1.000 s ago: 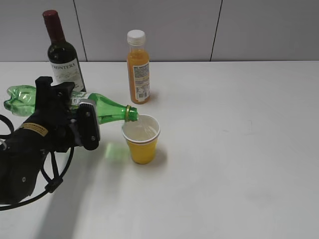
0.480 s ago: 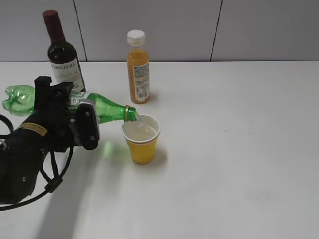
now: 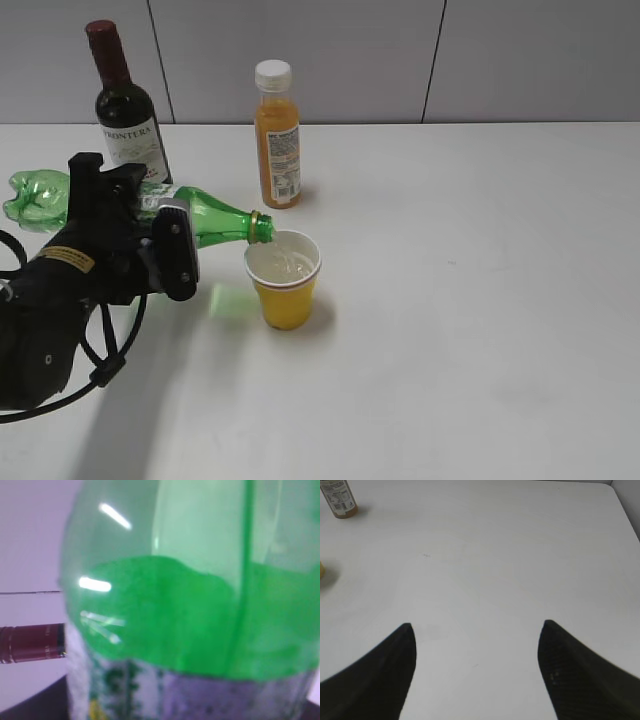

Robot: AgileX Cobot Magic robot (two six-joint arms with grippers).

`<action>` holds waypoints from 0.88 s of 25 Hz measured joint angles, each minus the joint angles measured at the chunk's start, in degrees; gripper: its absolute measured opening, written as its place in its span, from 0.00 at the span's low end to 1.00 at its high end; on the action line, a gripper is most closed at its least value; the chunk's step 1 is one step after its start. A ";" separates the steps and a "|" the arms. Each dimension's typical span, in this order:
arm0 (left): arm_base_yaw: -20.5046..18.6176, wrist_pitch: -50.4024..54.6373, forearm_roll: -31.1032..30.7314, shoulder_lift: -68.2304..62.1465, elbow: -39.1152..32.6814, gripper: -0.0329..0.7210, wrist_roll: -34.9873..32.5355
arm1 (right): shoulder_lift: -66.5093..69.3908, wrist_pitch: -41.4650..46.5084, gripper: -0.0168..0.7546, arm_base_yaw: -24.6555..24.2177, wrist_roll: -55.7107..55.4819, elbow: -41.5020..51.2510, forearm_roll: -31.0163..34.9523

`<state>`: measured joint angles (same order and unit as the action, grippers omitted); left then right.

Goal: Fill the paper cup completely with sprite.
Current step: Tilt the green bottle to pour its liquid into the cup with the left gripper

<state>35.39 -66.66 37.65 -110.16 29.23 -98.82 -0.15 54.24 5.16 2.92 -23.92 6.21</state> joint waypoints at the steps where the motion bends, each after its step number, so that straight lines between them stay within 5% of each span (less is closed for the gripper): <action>1: 0.00 0.00 0.00 0.00 0.00 0.66 -0.05 | 0.00 0.00 0.78 0.00 0.00 0.00 0.00; 22: 0.00 -0.06 0.00 0.00 0.00 0.66 -0.22 | 0.00 0.00 0.78 0.00 0.00 0.00 0.00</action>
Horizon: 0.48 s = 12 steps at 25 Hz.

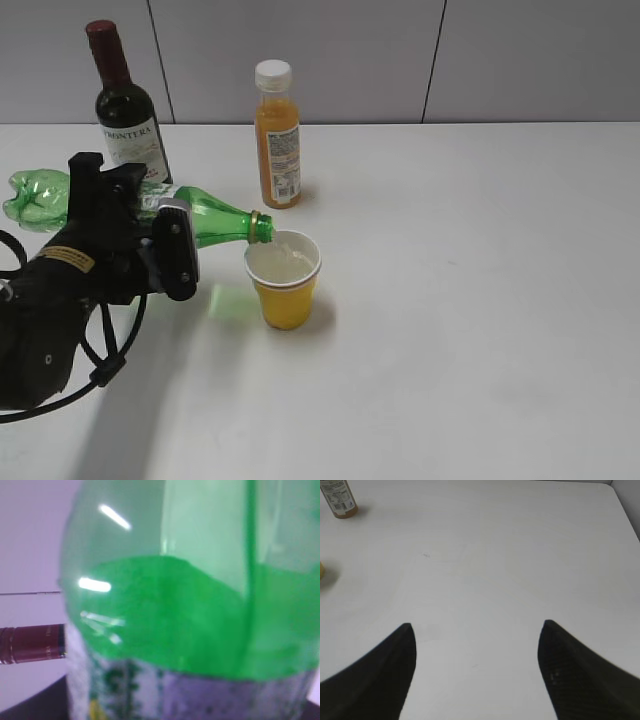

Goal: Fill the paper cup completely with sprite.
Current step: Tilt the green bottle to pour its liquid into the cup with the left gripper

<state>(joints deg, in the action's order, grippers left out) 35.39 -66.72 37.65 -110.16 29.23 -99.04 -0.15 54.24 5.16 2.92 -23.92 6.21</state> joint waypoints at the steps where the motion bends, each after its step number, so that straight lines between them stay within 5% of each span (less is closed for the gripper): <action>1: 0.00 0.00 0.00 0.00 0.00 0.66 0.00 | 0.00 0.00 0.78 0.00 0.00 0.00 0.00; 12: 0.00 -0.11 -0.05 0.00 0.00 0.66 0.00 | 0.00 0.00 0.78 0.00 0.00 0.00 0.00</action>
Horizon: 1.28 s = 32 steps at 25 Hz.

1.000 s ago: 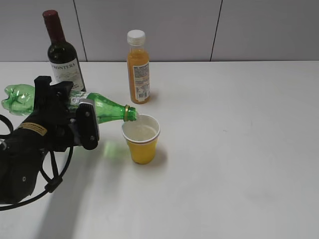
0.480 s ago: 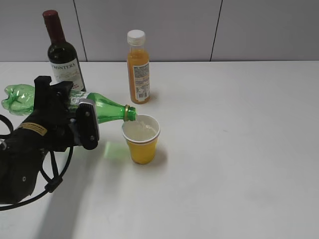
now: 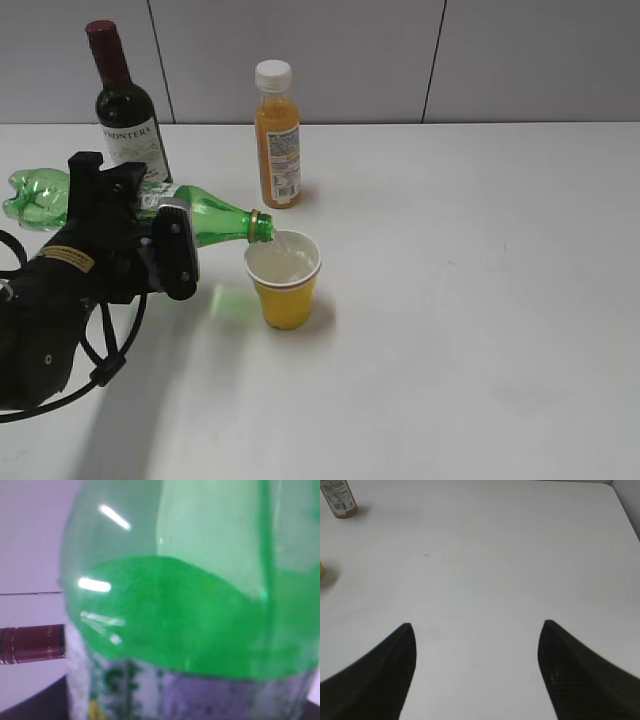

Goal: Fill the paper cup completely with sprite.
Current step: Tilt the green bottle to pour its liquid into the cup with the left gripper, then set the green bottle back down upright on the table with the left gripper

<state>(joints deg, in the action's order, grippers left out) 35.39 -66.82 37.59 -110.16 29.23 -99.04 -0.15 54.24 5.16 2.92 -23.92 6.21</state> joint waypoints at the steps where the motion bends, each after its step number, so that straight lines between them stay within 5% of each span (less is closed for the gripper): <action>1: 0.00 -0.04 0.00 0.00 0.00 0.66 0.00 | 0.00 0.00 0.78 0.00 0.00 0.00 0.00; 10: 0.00 -0.31 -1.77 0.00 0.00 0.66 14.96 | 0.00 0.00 0.78 0.00 0.00 0.00 0.00; 21: -0.45 -0.31 -6.08 1.80 0.00 0.66 48.26 | 0.00 0.00 0.78 0.00 0.00 0.00 0.00; 32: -11.44 -0.72 -16.91 6.76 0.00 0.66 78.96 | 0.00 0.00 0.78 0.00 0.00 0.00 0.00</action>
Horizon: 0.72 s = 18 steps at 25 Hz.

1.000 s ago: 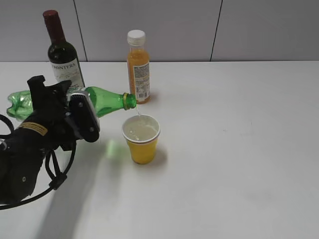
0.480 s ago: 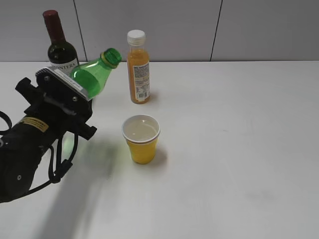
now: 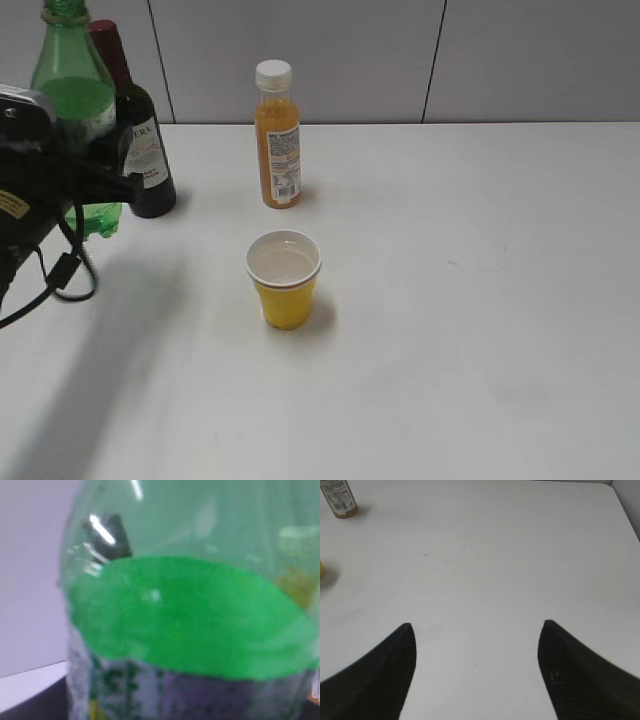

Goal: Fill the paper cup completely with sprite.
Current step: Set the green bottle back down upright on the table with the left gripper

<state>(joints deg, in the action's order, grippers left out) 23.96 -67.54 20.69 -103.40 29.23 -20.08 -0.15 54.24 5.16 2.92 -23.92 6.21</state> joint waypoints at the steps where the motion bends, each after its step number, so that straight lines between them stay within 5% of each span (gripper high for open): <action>1: -1.45 0.00 -1.20 0.05 0.00 0.66 2.21 | 0.00 0.00 0.78 0.00 0.00 0.00 0.00; 18: -24.40 -0.14 -16.76 -2.17 3.72 0.66 23.09 | 0.00 0.00 0.78 0.00 0.00 0.00 0.00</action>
<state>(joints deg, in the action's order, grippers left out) -0.44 -67.67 3.93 -105.57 32.95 3.01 -0.15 54.24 5.16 2.92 -23.92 6.21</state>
